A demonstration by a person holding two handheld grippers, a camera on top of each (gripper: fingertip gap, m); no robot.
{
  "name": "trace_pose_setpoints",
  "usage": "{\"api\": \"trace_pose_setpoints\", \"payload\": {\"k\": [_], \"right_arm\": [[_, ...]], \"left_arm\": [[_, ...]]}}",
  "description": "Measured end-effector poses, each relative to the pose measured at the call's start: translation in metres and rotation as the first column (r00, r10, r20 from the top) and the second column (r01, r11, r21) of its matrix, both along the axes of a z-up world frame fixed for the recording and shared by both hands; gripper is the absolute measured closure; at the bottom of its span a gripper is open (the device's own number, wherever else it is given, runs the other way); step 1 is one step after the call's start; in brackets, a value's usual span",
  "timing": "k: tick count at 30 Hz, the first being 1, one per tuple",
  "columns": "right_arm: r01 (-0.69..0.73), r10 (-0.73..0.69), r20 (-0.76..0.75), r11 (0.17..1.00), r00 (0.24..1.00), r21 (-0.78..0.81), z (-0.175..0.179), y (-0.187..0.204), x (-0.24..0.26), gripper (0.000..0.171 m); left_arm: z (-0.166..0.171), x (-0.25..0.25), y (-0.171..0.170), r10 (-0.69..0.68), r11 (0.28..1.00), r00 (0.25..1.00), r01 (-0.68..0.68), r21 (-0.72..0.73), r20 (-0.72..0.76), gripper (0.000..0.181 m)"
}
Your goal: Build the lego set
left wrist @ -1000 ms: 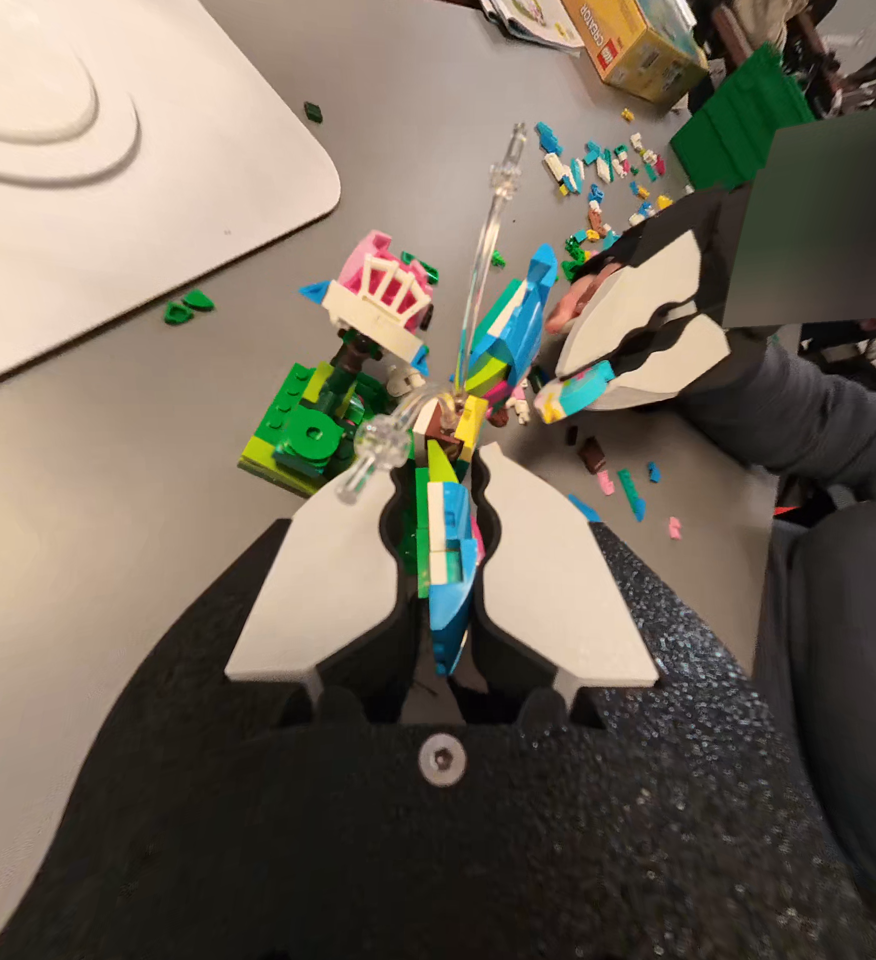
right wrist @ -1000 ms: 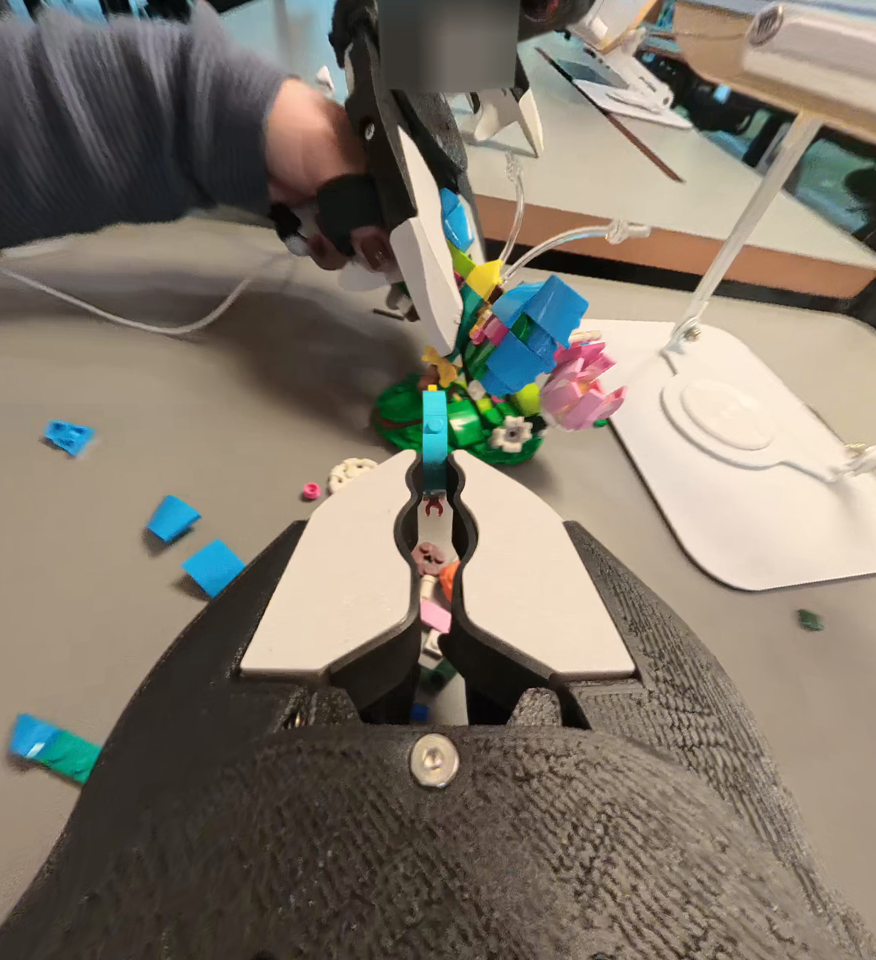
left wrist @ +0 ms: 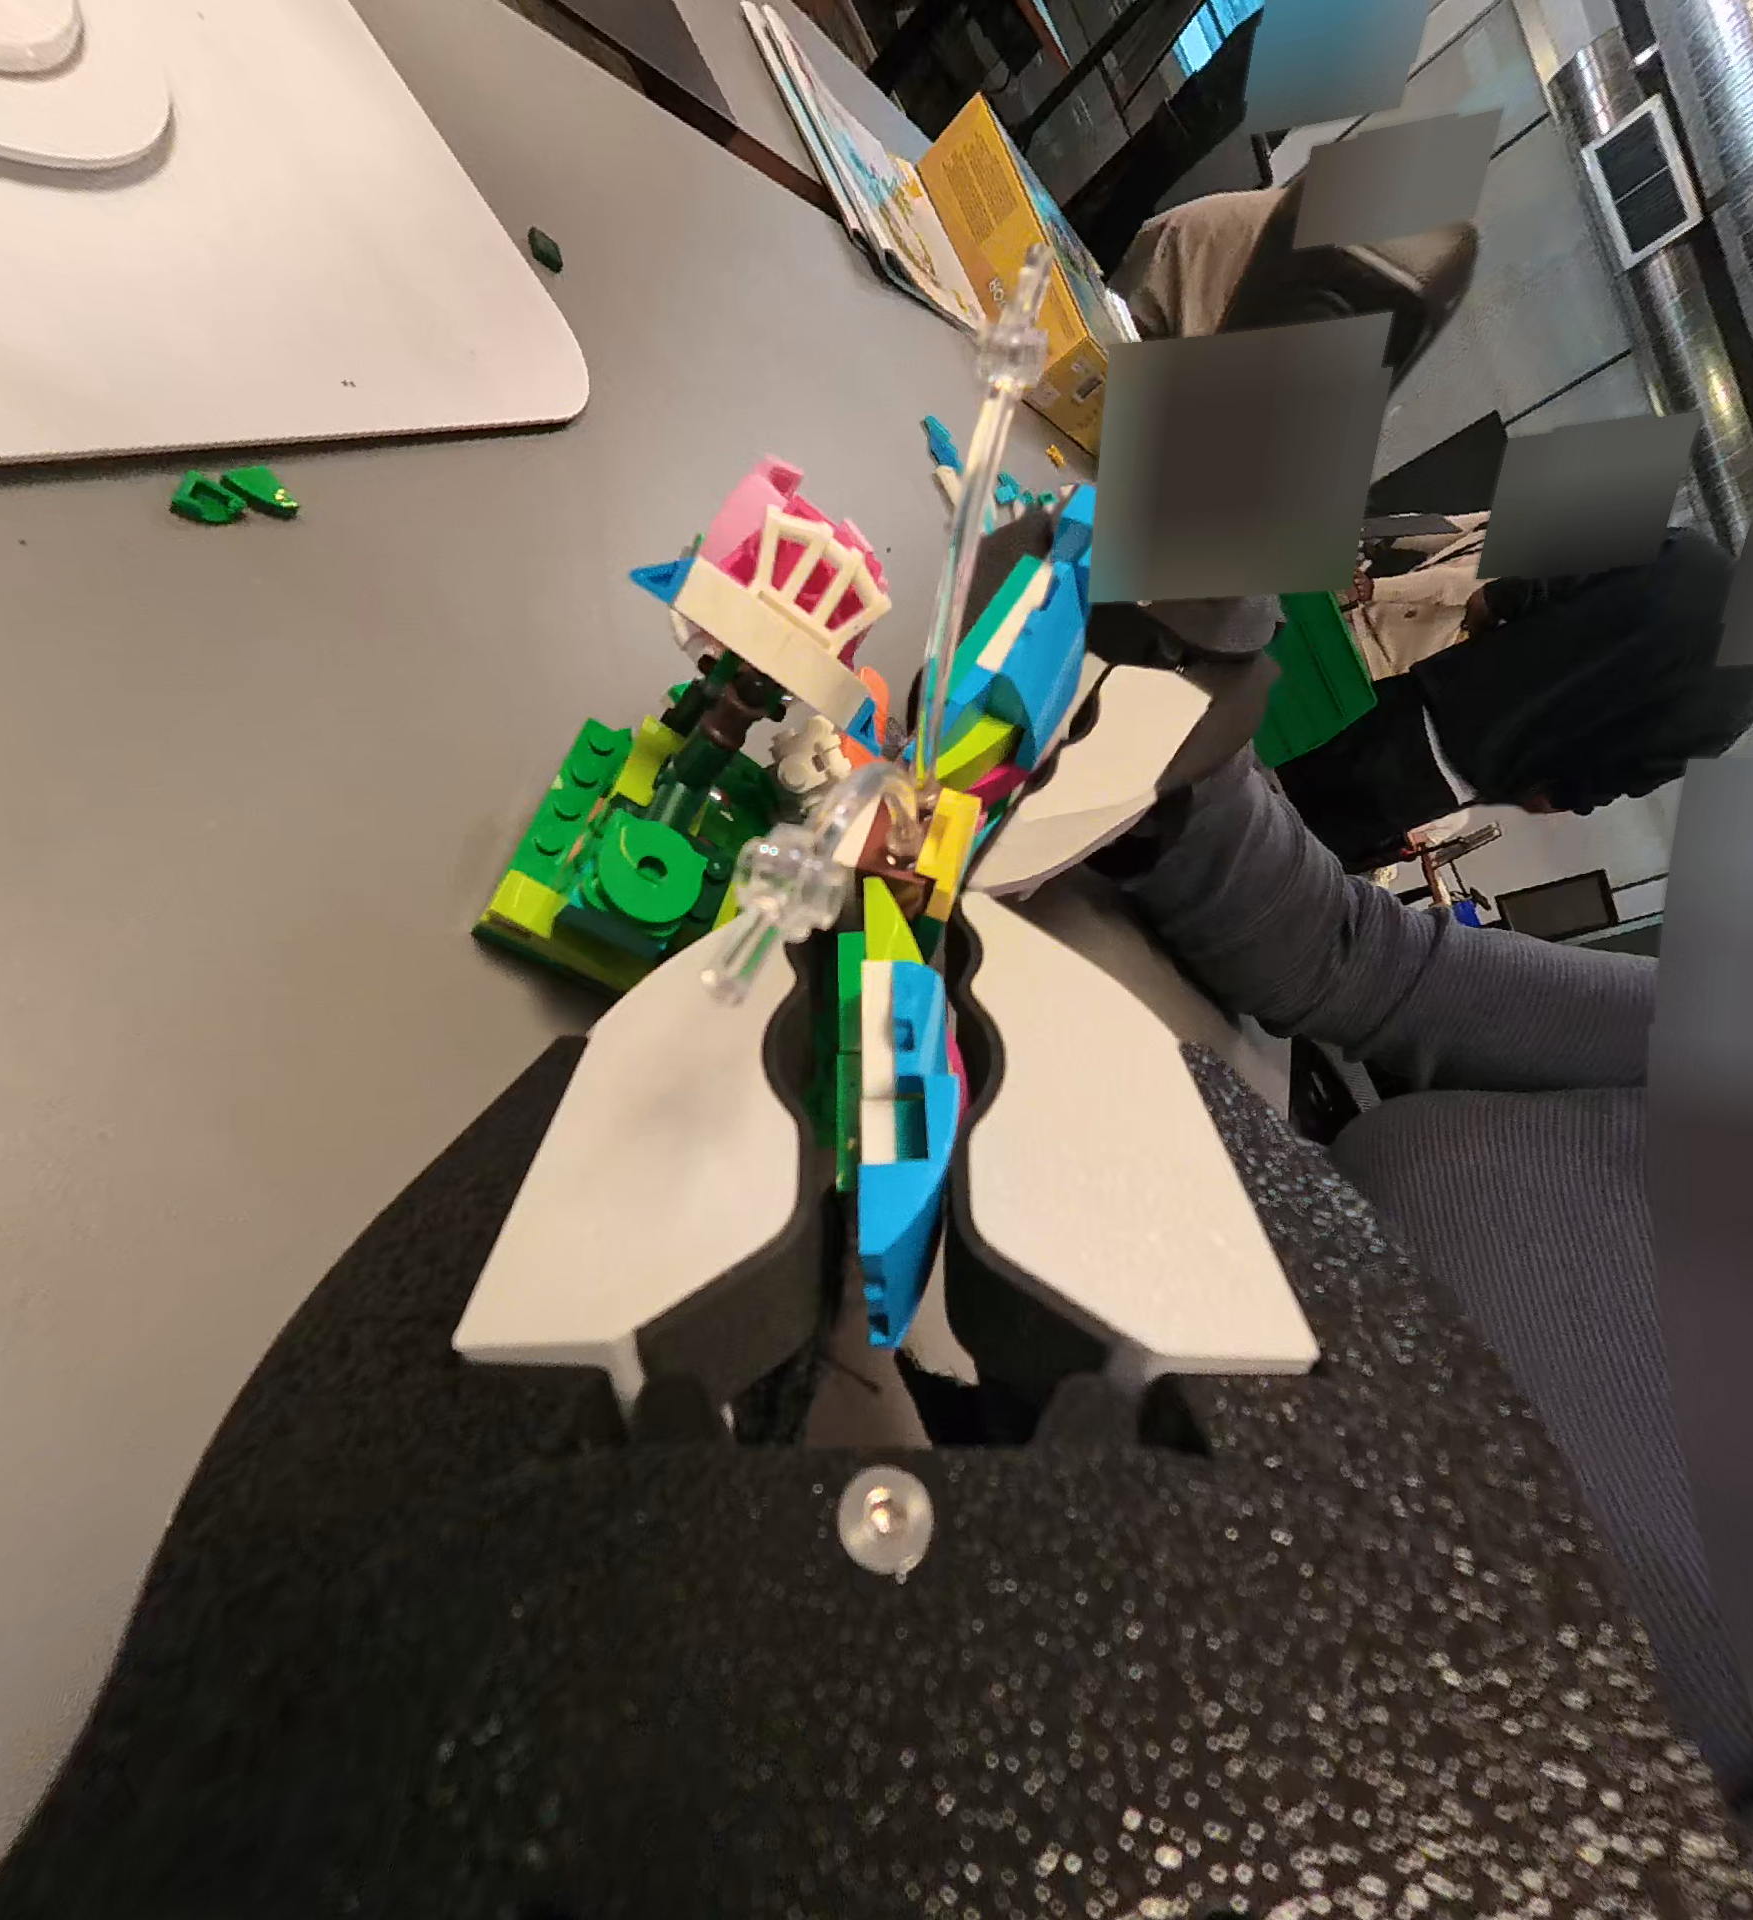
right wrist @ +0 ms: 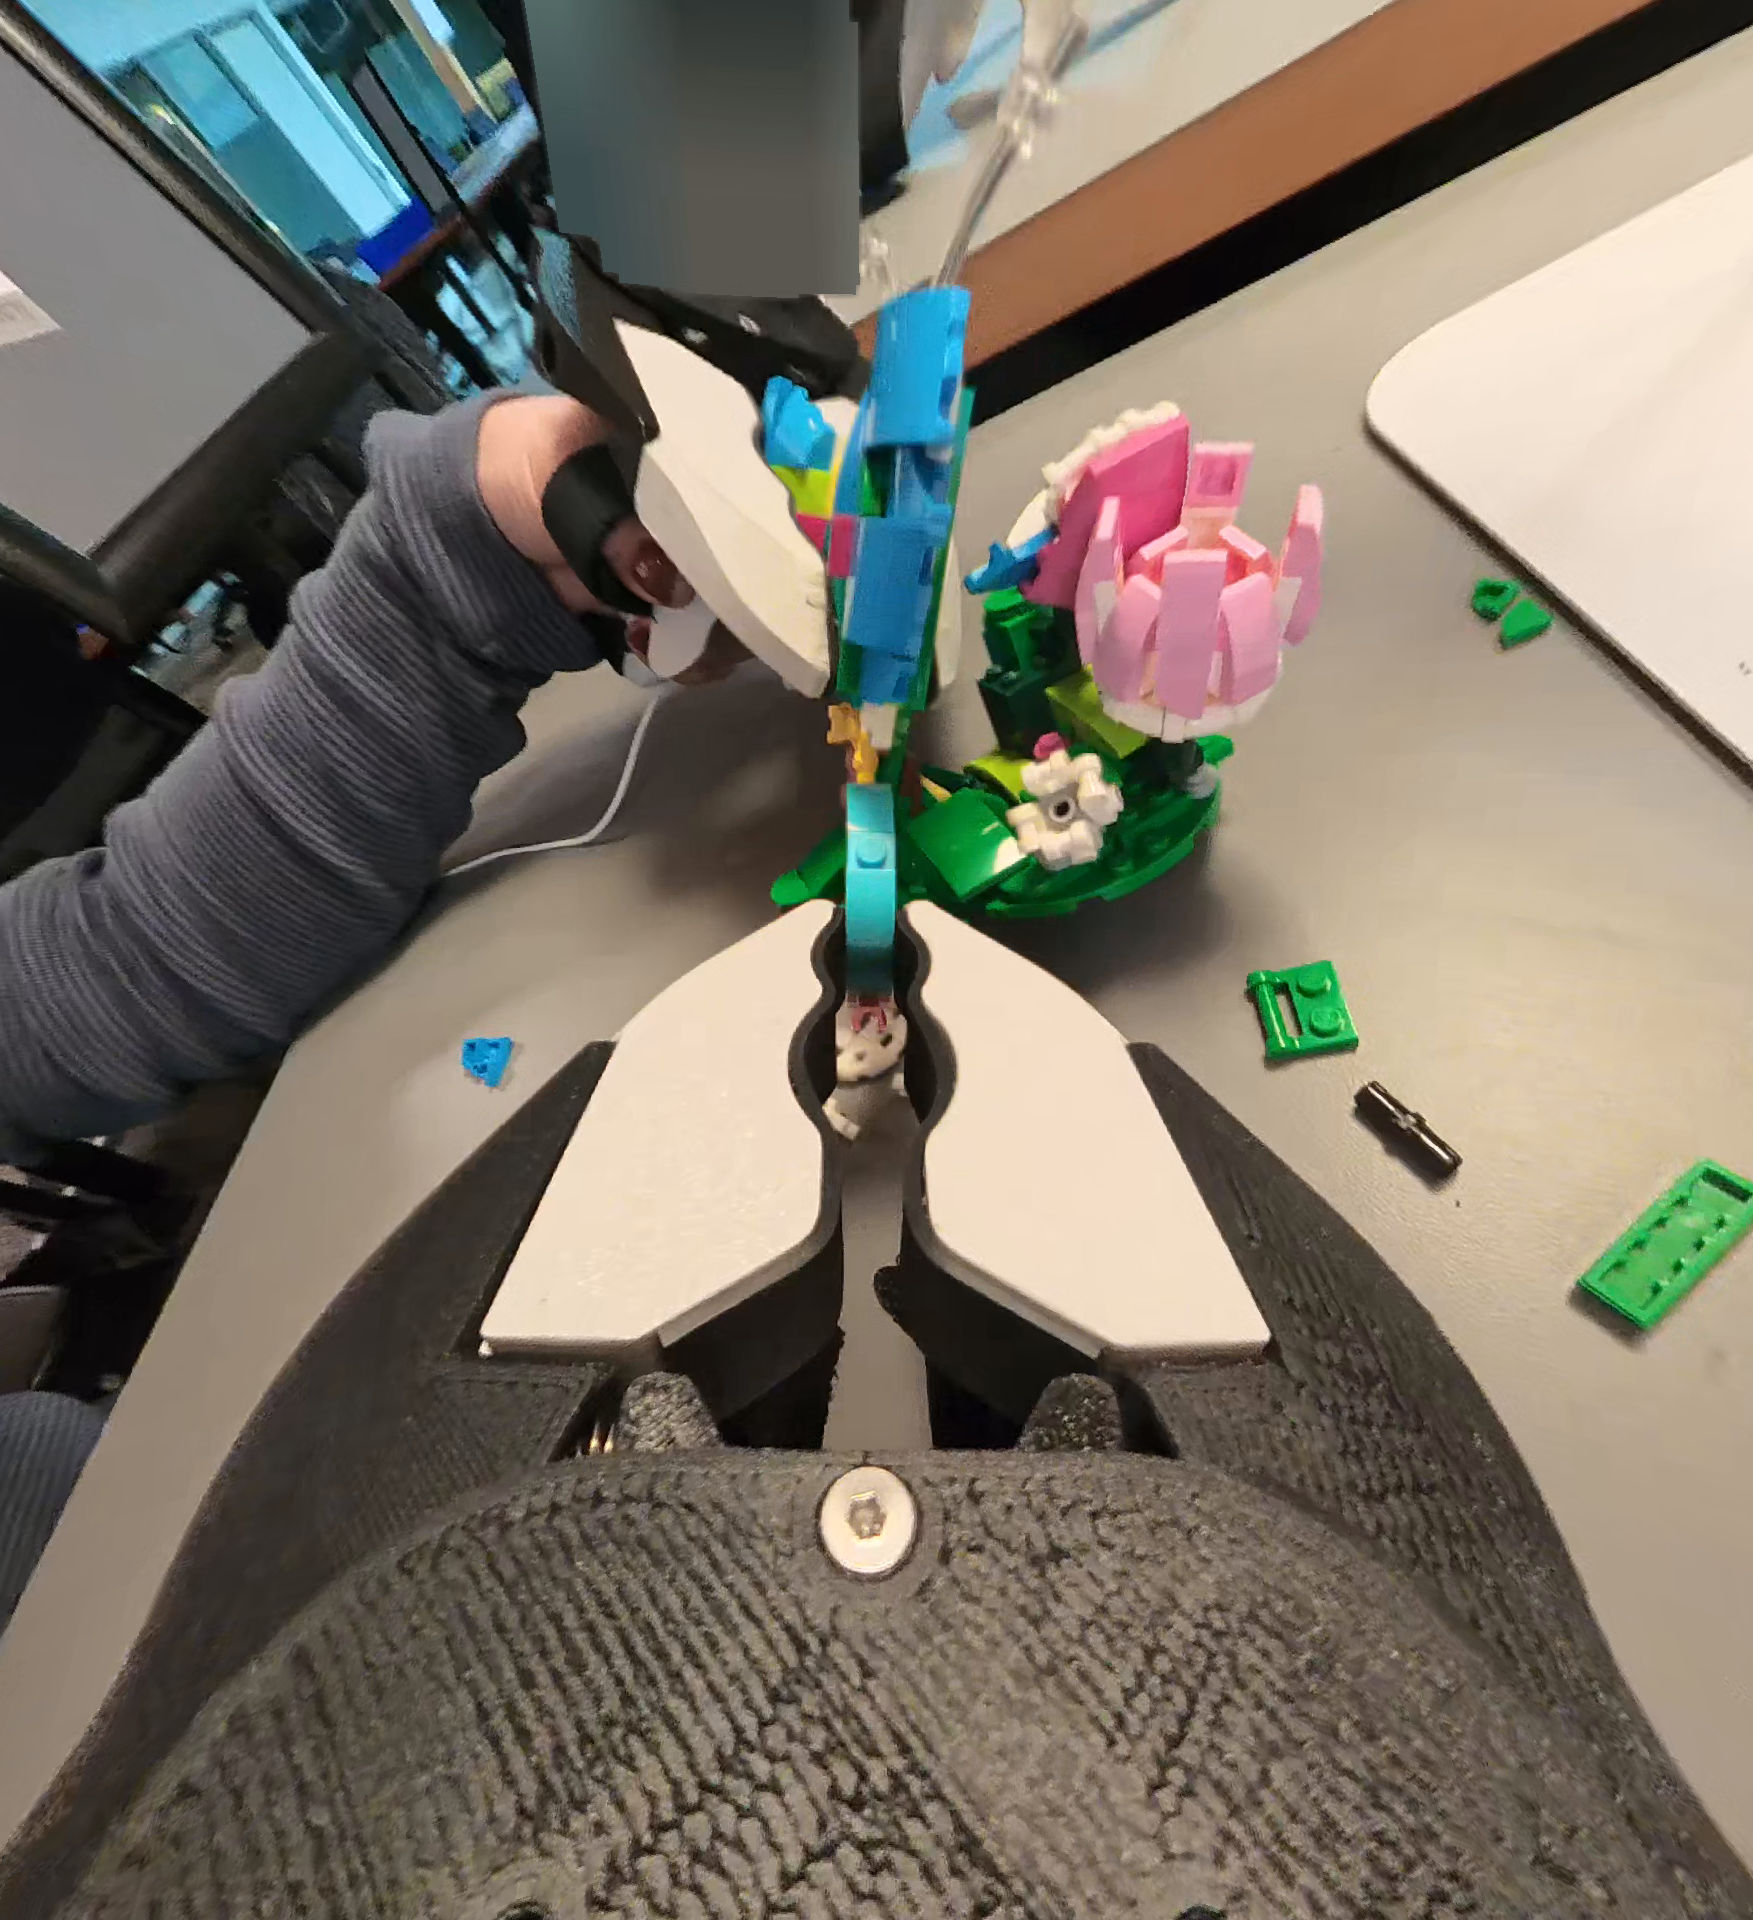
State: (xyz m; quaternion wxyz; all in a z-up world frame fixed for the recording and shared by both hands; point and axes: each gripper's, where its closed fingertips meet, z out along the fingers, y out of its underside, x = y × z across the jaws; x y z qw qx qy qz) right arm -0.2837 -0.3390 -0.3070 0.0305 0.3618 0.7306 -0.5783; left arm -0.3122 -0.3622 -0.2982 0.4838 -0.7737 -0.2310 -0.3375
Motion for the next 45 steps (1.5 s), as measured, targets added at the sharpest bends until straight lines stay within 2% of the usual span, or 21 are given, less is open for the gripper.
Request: {"api": "trace_pose_setpoints", "payload": {"k": [13,21,27,38,45], "right_arm": [[-0.025,0.029,0.064,0.998,0.997,-0.058,0.000,-0.002,-0.002,0.165],[-0.032,0.057,0.191,0.990,0.980,-0.135,-0.001,-0.002,0.001,0.165],[-0.023,0.061,0.261,0.989,0.964,-0.145,-0.004,-0.002,0.003,0.165],[-0.054,0.152,0.337,0.958,0.929,-0.283,0.006,0.001,0.012,0.165],[-0.051,0.151,0.336,0.956,0.930,-0.289,0.007,0.002,0.012,0.165]], "left_arm": [[-0.001,0.002,0.000,-0.026,1.000,1.000,0.026,0.008,-0.016,0.158],[-0.002,0.004,-0.001,-0.054,0.998,0.998,0.054,0.016,-0.043,0.159],[-0.001,0.011,0.002,-0.103,0.994,0.990,0.106,0.027,-0.099,0.159],[0.006,0.016,0.004,-0.144,0.986,0.931,0.166,0.035,-0.335,0.160],[0.009,0.018,0.004,-0.143,0.983,0.934,0.171,0.060,-0.328,0.160]]}}
